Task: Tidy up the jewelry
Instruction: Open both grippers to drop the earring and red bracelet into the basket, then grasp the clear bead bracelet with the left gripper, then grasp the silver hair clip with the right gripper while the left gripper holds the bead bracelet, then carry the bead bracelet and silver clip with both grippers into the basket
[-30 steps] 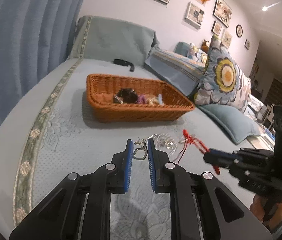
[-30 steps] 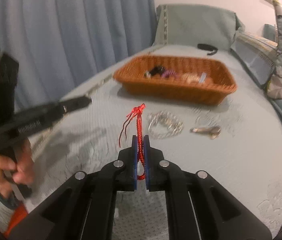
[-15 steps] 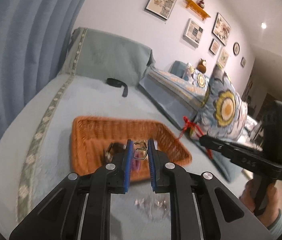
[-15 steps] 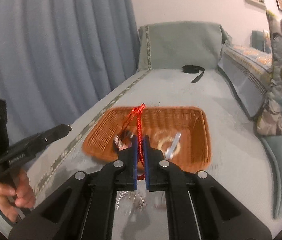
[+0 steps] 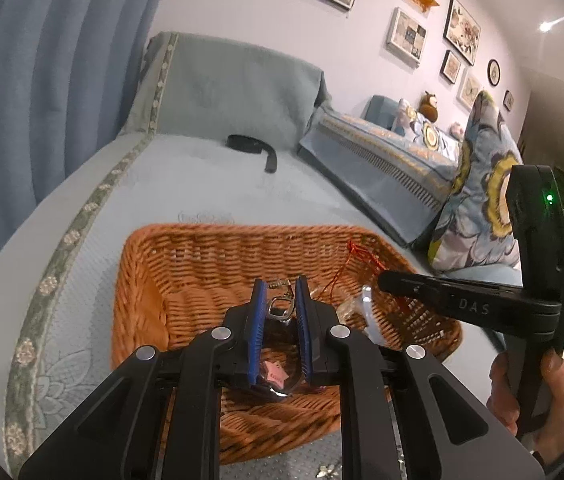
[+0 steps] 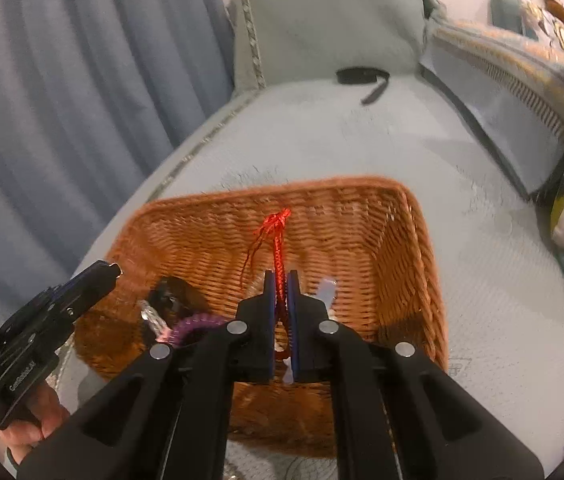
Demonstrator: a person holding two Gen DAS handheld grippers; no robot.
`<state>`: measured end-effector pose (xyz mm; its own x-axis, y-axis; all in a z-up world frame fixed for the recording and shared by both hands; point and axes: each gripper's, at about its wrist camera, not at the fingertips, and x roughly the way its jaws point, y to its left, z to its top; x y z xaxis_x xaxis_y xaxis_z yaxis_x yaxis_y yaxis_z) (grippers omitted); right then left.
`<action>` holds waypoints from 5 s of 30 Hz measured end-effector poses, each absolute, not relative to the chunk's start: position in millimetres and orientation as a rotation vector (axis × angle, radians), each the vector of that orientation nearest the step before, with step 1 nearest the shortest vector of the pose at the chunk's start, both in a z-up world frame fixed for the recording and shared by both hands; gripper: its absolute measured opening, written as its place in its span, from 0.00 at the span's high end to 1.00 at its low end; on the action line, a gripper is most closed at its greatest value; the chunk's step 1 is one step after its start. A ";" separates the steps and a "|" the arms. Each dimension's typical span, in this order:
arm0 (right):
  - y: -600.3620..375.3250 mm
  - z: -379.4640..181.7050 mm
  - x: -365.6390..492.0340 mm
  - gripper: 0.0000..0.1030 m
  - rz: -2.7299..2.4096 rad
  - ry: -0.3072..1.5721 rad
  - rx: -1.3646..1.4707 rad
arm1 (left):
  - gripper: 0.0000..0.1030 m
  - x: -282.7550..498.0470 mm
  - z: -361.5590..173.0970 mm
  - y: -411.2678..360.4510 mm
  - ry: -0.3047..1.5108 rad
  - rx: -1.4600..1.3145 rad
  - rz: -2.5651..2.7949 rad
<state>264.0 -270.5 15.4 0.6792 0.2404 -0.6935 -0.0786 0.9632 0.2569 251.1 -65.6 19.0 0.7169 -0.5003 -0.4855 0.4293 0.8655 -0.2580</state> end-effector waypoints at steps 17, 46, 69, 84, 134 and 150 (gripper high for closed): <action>-275.2 17.4 227.8 0.70 0.193 0.801 0.267 | 0.58 211.5 37.6 -57.5 0.507 -0.121 -0.544; -312.7 -33.1 128.0 0.56 0.238 0.809 0.399 | 0.57 112.1 -21.6 -56.9 0.733 -0.082 -0.577; -271.5 -31.5 115.1 0.57 0.536 0.935 0.345 | 0.94 117.1 -46.6 -69.1 0.904 0.009 -0.515; -224.6 -39.8 99.8 0.57 0.245 0.920 -0.024 | 0.78 102.4 -43.3 -5.8 0.874 -0.102 -0.476; -259.4 35.4 91.0 0.80 0.198 0.671 0.173 | 0.95 96.0 48.5 -43.5 0.507 -0.041 -0.618; -254.6 34.6 239.4 0.80 0.199 0.736 0.180 | 0.94 250.5 29.7 -56.6 0.580 -0.140 -0.537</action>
<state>239.4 -254.6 34.6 0.7236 0.2419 -0.6464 -0.1163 0.9659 0.2313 250.5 -56.6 29.7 0.7040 -0.5193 -0.4844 0.4422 0.8543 -0.2732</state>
